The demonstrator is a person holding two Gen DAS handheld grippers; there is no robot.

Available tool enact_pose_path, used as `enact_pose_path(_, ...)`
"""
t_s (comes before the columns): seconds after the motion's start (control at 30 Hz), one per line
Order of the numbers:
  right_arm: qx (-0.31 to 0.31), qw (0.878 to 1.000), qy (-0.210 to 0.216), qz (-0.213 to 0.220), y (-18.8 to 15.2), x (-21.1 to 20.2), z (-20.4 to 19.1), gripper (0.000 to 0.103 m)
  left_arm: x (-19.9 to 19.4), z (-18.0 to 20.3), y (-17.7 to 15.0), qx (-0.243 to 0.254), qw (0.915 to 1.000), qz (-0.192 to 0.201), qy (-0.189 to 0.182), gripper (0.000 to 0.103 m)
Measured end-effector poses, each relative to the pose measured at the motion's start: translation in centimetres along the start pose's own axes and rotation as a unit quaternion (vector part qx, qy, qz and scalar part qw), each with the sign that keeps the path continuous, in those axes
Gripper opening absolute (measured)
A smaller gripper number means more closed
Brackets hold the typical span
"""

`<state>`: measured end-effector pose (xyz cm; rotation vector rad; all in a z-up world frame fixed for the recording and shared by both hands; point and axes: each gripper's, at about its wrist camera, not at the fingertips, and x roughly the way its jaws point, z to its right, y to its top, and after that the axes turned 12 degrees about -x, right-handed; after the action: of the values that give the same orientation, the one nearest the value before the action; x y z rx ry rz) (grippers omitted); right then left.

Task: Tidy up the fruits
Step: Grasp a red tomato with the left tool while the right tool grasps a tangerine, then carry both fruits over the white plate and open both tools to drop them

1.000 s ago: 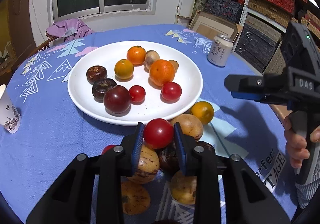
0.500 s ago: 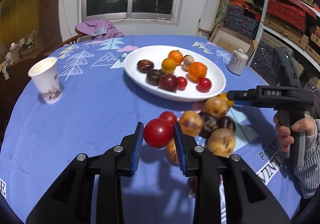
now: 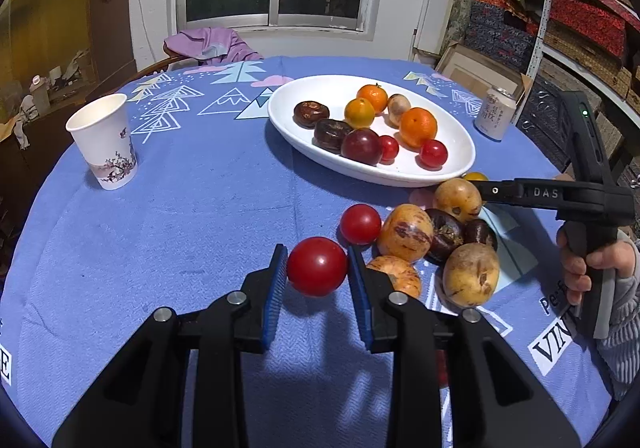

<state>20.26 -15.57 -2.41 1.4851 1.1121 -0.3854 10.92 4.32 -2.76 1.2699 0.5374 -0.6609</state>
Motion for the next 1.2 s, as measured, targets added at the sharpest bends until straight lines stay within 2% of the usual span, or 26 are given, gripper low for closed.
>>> enact_pose_path(0.23, -0.040, 0.998, -0.041, 0.012, -0.2, -0.9, -1.3, 0.038, 1.2, -0.8, 0.0, -0.010, 0.9993, 0.004, 0.037, 0.030)
enact_pose_path(0.47, -0.067, 0.992, -0.084, 0.065, -0.8, -4.5, -2.5, 0.038, 0.9, -1.1, 0.3, -0.009, 0.9981, 0.026, 0.054, 0.030)
enact_pose_path(0.67, -0.095, 0.987, -0.094, 0.091, -3.1, -6.6, -4.3, 0.038, -0.1, -0.1, 0.2, 0.006, 0.9970, 0.051, 0.058, 0.030)
enact_pose_path(0.9, -0.146, 0.979, -0.103, 0.099, -5.7, -7.3, -7.6, 0.038, -1.0, 1.3, -0.2, 0.025, 0.9948, 0.073, 0.066, 0.030)
enact_pose_path(1.07, -0.144, 0.977, -0.097, 0.127, -5.5, -9.1, -8.2, 0.038, -2.1, 2.8, 0.1, 0.037, 0.9933, 0.091, 0.061, 0.030)
enact_pose_path(1.2, -0.129, 0.977, -0.085, 0.147, -3.5, -10.7, -7.7, 0.038, -2.7, 4.5, 1.7, 0.053, 0.9903, 0.110, 0.066, 0.030)
